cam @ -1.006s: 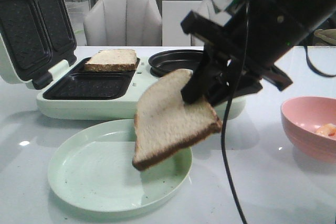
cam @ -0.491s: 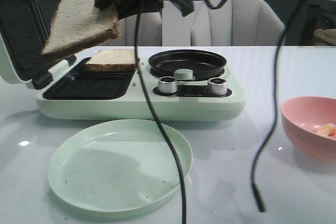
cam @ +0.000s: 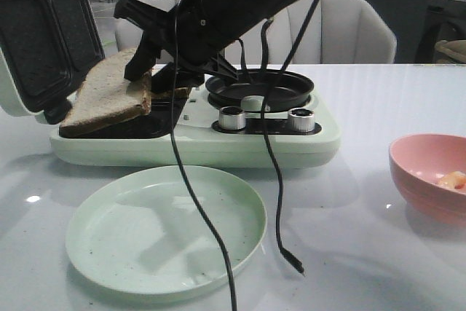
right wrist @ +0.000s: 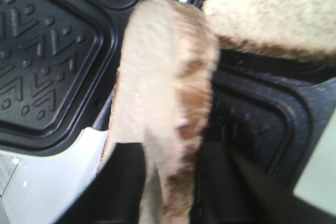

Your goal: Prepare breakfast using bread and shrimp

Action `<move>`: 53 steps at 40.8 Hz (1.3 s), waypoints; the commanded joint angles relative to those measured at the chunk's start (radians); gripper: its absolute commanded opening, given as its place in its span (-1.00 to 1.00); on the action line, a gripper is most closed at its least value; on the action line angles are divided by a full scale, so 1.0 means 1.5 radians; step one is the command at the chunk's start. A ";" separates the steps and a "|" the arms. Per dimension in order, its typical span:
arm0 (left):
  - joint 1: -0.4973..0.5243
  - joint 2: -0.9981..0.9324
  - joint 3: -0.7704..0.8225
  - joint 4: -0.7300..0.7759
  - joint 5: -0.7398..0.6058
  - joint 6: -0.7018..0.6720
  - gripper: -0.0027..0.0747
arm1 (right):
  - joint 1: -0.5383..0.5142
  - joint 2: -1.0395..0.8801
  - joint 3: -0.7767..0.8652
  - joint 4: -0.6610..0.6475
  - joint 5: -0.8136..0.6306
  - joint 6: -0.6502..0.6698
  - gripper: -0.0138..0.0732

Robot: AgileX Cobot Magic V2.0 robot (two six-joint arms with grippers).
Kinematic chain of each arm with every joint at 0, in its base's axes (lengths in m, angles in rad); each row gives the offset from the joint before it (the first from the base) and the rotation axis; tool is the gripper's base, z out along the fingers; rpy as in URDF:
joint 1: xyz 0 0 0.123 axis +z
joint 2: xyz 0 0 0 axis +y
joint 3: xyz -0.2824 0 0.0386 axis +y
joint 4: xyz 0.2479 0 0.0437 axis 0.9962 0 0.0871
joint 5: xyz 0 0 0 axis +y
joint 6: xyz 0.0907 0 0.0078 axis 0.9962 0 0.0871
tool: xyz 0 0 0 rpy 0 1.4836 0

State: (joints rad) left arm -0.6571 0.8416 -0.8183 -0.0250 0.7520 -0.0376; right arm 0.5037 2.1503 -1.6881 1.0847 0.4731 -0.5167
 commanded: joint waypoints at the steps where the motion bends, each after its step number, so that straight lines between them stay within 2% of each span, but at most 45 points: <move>1: -0.006 -0.001 -0.018 -0.005 -0.043 0.000 0.11 | -0.019 -0.048 -0.028 0.029 -0.006 -0.006 0.69; 3: -0.006 -0.001 -0.018 -0.005 -0.043 0.000 0.11 | -0.027 -0.051 -0.030 0.029 0.012 -0.006 0.77; 10: -0.006 -0.001 -0.018 -0.005 -0.043 0.000 0.11 | -0.048 -0.099 -0.030 0.004 0.077 -0.005 0.65; 15: -0.006 -0.001 -0.018 -0.005 -0.043 0.000 0.11 | -0.048 -0.170 -0.023 -0.100 0.124 0.012 0.51; 19: -0.006 -0.001 -0.018 -0.005 -0.043 0.000 0.11 | -0.048 -0.246 0.008 -0.208 0.132 0.084 0.42; 25: -0.006 -0.001 -0.018 -0.005 -0.043 0.000 0.11 | -0.048 -0.384 0.125 -0.389 0.124 0.170 0.41; 38: -0.006 -0.001 -0.018 -0.005 -0.043 0.000 0.11 | -0.048 -0.713 0.464 -0.640 0.119 0.325 0.41; 45: -0.006 -0.001 -0.018 -0.005 -0.043 0.000 0.11 | -0.048 -0.877 0.588 -0.660 0.118 0.344 0.41; 53: -0.006 -0.001 -0.018 -0.005 -0.043 0.000 0.11 | -0.048 -1.001 0.666 -0.662 0.115 0.348 0.41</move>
State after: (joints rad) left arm -0.6571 0.8416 -0.8183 -0.0250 0.7520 -0.0376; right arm 0.4334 0.7025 -0.6954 0.0996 0.7122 0.0000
